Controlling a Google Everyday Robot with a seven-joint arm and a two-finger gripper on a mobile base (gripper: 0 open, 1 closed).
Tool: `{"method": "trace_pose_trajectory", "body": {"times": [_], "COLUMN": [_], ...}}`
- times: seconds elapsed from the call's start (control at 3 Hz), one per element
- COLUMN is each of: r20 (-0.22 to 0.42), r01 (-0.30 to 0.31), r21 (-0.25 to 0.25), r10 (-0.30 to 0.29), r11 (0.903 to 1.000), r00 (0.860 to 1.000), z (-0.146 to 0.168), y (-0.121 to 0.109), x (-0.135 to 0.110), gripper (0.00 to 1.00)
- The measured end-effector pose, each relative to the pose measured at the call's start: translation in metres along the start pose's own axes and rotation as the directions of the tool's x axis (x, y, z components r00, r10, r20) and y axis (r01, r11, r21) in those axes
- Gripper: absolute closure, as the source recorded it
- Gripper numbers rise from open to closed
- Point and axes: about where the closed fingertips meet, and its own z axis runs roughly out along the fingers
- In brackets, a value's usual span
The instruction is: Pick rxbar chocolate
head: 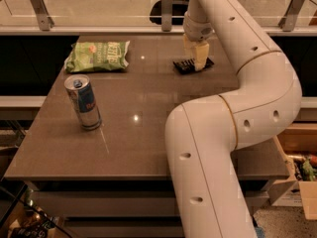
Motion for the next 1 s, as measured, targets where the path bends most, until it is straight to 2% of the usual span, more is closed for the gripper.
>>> {"method": "trace_pose_trajectory", "body": {"times": [1.0], "r20": [0.000], "r01": [0.000], "r21": [0.001], "r10": [0.000], "r11": [1.0000], "r00": [1.000], "z": [-0.0013], "y": [-0.0001], "x": [-0.0002], "gripper": [1.00]}}
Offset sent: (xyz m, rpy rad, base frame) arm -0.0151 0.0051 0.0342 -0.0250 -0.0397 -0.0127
